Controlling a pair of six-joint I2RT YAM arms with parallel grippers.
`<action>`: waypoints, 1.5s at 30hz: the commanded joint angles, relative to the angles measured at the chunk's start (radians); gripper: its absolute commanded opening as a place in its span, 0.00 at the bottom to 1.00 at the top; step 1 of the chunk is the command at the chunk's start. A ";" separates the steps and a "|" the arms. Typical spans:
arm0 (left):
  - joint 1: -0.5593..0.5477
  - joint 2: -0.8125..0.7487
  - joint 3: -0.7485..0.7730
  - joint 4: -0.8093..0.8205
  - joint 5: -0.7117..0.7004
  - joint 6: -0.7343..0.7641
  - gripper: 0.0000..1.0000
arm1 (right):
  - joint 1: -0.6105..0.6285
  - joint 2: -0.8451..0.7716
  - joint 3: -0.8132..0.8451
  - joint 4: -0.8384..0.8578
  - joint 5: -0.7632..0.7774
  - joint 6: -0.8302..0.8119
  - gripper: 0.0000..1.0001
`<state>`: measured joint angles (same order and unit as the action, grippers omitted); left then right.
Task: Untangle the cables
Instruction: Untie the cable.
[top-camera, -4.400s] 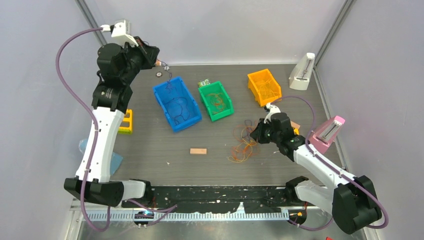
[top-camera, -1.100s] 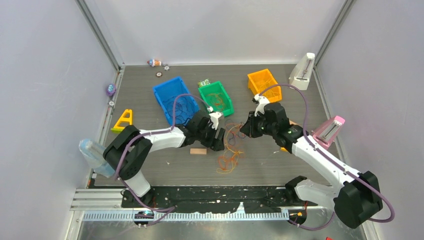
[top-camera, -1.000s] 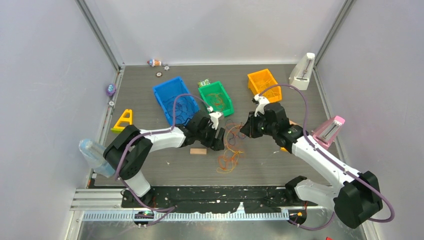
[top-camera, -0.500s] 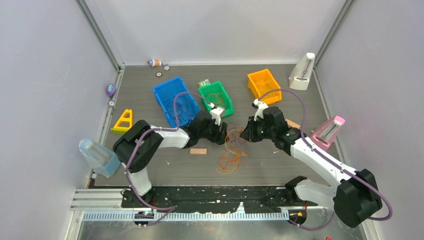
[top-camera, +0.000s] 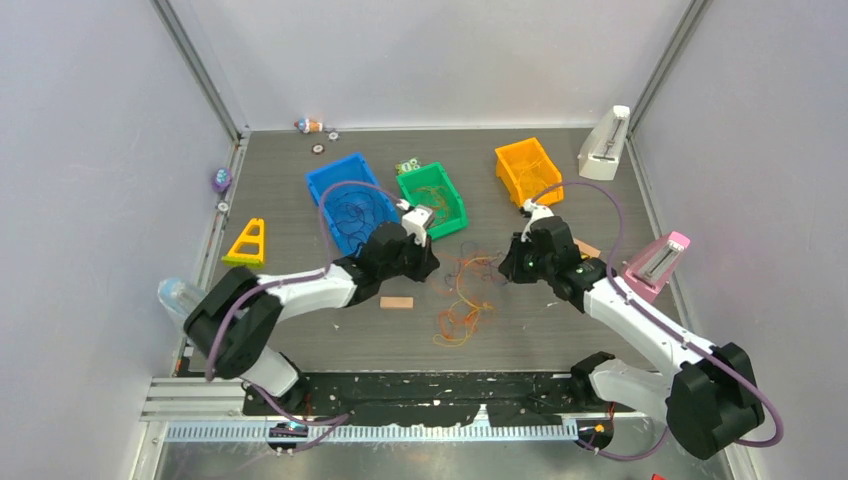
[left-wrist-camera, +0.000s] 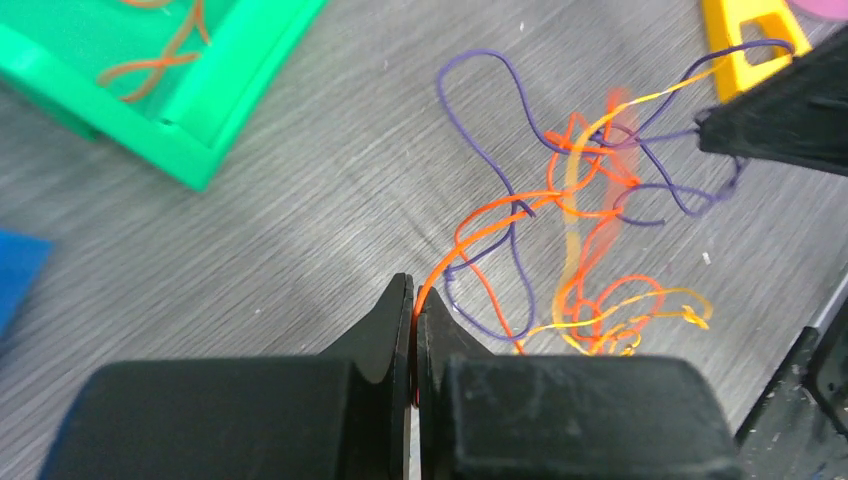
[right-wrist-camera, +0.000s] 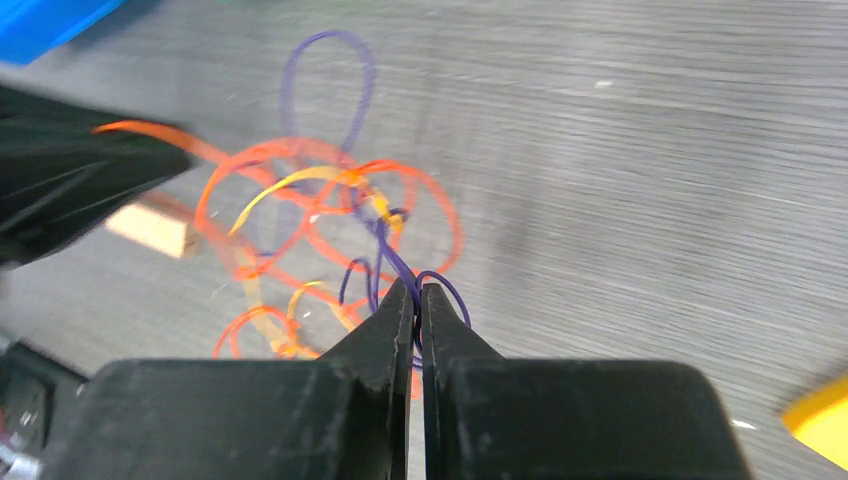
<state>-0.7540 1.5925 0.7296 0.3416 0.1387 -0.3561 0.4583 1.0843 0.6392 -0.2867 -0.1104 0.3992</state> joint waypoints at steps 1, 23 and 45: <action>0.027 -0.186 -0.054 -0.133 -0.114 -0.010 0.00 | -0.043 -0.060 0.027 -0.070 0.220 0.026 0.05; 0.306 -0.909 -0.145 -0.564 -0.437 -0.075 0.00 | -0.139 -0.123 -0.045 -0.164 0.453 0.199 0.05; 0.361 -0.865 0.044 -0.522 -0.101 0.038 0.00 | -0.089 -0.169 -0.068 0.073 -0.017 -0.078 0.96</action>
<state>-0.3958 0.6407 0.7353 -0.2443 -0.1719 -0.3378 0.3176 0.9745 0.5838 -0.3927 0.0898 0.4149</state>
